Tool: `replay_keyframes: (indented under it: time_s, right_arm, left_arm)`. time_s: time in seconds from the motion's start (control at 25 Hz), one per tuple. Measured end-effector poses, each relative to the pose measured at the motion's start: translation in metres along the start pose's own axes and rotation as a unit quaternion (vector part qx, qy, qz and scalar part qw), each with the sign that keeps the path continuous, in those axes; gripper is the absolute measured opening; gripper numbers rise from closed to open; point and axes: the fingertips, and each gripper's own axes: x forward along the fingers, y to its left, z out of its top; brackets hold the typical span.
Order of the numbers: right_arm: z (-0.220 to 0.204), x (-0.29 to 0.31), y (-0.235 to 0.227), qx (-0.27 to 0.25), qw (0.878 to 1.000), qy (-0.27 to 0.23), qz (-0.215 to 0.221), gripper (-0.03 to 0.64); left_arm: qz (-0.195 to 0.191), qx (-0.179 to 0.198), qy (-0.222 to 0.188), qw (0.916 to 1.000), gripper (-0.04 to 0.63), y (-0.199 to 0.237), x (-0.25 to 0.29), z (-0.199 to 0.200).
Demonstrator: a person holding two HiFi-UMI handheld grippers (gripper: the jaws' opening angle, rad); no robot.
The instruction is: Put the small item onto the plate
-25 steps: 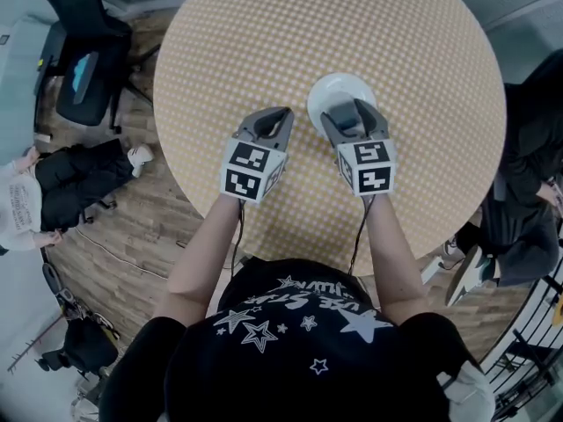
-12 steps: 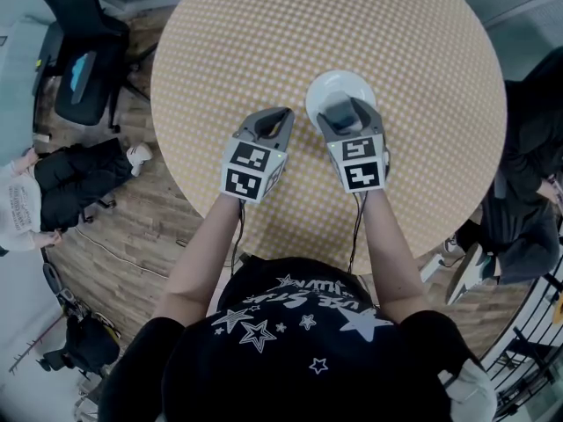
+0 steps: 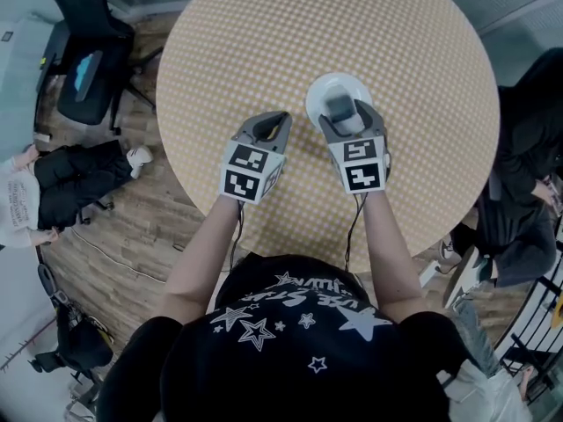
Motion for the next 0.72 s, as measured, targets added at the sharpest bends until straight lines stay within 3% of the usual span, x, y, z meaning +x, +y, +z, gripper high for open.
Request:
replay_keyframes:
  time_s: [0.44, 0.72]
  right_arm:
    - [0.006, -0.057, 0.018, 0.016, 0.999, -0.027, -0.028, 0.313]
    - [0.008, -0.096, 0.062, 0.037, 0.998, -0.046, 0.005, 0.313]
  left_arm:
    - [-0.015, 0.012, -0.04, 0.999, 0.009, -0.025, -0.047, 0.01]
    - [-0.027, 0.018, -0.063, 0.9975, 0.009, -0.041, -0.094, 0.009]
